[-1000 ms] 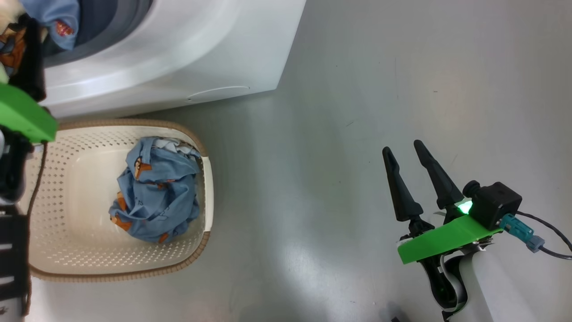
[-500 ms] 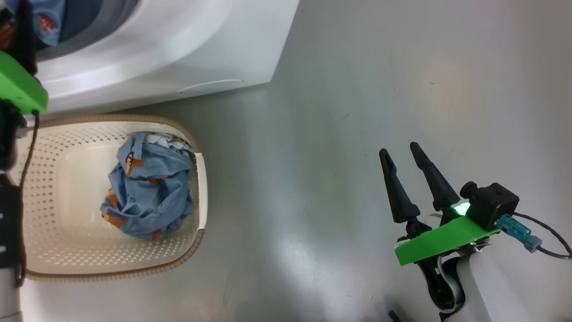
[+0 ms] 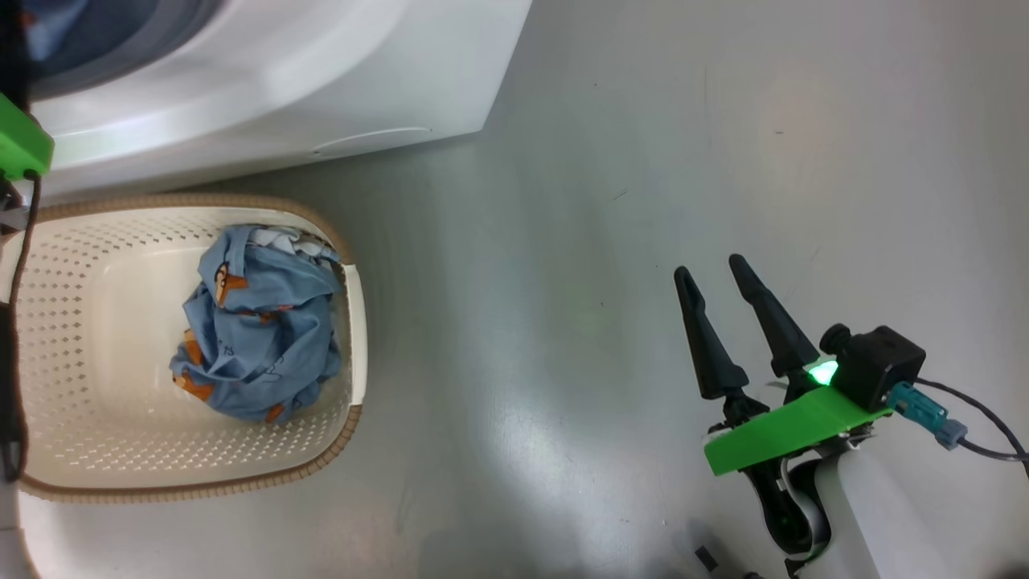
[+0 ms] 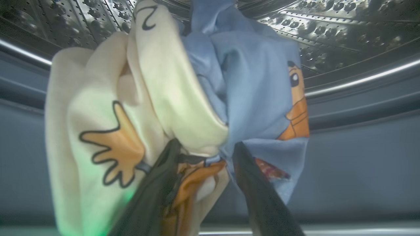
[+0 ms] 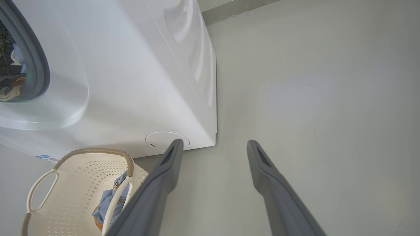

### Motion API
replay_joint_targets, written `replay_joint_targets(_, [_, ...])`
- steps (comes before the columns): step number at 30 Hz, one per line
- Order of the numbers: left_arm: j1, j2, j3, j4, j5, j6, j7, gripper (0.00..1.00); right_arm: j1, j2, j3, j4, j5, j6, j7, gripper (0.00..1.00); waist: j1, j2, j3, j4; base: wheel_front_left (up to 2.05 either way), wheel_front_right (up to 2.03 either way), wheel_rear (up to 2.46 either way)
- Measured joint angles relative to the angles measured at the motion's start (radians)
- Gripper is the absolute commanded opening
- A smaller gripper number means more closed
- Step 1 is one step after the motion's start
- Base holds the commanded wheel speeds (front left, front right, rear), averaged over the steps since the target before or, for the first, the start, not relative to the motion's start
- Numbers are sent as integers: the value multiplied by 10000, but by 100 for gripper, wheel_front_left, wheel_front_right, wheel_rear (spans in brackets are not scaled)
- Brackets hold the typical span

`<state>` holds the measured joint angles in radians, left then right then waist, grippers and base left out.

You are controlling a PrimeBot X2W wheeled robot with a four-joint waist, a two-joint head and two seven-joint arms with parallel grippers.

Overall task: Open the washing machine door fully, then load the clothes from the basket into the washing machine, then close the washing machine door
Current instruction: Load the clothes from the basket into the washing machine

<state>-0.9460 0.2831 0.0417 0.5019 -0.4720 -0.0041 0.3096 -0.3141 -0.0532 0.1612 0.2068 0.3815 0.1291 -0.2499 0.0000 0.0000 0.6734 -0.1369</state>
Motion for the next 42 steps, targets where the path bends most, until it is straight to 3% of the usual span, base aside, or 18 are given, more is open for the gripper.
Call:
replay_joint_targets(1, [-65,15,-17,105,2,4,40,10,-27,0,17,13,0,0,0,100,0,0,8,7,0,0,0])
replay_joint_targets(2, [-119,59,-88,211,48,10,121,0,-77,0,40,33,2,0,0,100,0,0,14,11,0,0,0])
replay_joint_targets(9, [-524,173,-316,788,180,77,299,0,-198,0,157,90,77,0,0,100,0,0,29,5,0,0,0])
replay_joint_targets(23, [-1152,627,-918,729,872,-732,-2610,0,-196,-2,180,119,370,0,0,100,0,0,-16,-15,0,0,0])
replay_joint_targets(31, [-1726,754,-1218,968,988,-947,-3590,0,-193,0,203,115,516,0,0,100,0,0,59,-168,0,0,0])
replay_joint_targets(42, [-2340,1037,-1567,1532,938,-1152,-3620,0,-189,0,263,69,529,0,0,100,0,0,390,-310,0,0,0])
